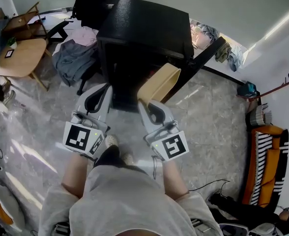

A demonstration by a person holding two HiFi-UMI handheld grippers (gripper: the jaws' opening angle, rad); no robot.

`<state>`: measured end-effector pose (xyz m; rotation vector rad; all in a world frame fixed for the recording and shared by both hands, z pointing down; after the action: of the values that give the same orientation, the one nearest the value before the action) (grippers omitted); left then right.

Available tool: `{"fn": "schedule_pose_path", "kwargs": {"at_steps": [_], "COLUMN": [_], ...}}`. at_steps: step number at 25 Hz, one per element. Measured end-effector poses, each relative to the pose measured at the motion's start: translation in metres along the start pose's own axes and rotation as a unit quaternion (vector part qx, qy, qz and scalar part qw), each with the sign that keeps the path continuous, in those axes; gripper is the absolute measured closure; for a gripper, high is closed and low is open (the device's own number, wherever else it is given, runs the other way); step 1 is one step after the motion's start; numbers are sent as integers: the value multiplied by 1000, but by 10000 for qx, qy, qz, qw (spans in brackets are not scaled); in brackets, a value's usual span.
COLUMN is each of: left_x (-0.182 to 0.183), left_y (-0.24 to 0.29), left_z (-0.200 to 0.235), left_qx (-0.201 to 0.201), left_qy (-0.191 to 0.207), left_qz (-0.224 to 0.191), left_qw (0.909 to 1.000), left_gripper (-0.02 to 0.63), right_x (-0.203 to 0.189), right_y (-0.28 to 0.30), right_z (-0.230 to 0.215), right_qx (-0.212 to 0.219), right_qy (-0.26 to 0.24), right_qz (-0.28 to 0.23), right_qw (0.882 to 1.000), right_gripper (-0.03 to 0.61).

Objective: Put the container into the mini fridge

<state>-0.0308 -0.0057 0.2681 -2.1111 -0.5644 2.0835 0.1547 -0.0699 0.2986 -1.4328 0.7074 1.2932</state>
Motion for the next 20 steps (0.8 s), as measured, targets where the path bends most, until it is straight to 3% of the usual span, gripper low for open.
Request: {"fn": "schedule_pose_path", "kwargs": {"at_steps": [7, 20], "left_x": [-16, -61], "left_y": [8, 7], "left_z": [15, 46], "left_qx": [32, 58], "left_qy": [-26, -208], "left_qz": [100, 444], "left_qw": [9999, 9988], "left_gripper": [612, 612], "right_x": [-27, -115], "right_y": [22, 51], "right_z": [-6, -10], "right_qx": [265, 825], "right_qy": [145, 229], "right_qz": [256, 1341], "right_qw": [9992, 9873], "right_gripper": [575, 575]}}
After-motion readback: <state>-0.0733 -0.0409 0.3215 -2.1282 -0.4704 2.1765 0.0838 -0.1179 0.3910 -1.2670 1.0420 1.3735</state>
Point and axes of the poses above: the fingertips, and each gripper's own axes: y forward along the fingers, z to its left, x out of its top, the point moved 9 cm from there along -y, backward along the fingers, and after that the axes turned 14 degrees about -z, right-handed, at the moved point
